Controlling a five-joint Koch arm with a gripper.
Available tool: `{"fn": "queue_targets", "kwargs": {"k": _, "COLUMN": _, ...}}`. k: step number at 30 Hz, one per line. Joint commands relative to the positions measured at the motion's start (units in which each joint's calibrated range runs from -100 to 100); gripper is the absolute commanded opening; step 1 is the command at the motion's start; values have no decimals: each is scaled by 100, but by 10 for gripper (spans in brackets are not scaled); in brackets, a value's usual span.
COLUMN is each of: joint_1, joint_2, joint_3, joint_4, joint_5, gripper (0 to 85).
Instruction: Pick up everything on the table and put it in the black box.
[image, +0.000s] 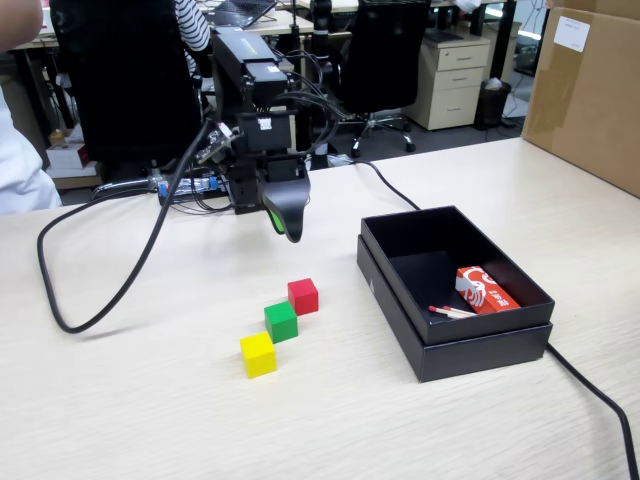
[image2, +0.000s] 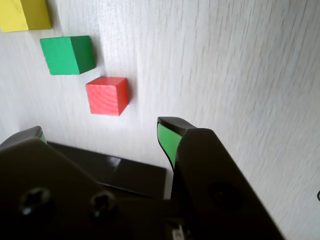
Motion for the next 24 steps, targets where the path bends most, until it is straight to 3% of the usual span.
{"fn": "queue_targets", "kwargs": {"k": 1, "joint_1": 44, "joint_2": 437, "joint_3": 626, "joint_4": -173, "joint_5": 5, "gripper": 445}}
{"fn": "queue_targets", "kwargs": {"k": 9, "joint_1": 54, "joint_2": 2215, "joint_3": 1261, "joint_4": -199, "joint_5": 5, "gripper": 445}}
{"fn": "queue_targets", "kwargs": {"k": 24, "joint_1": 49, "joint_2": 3431, "joint_3": 1651, "joint_4": -190, "joint_5": 5, "gripper": 441}}
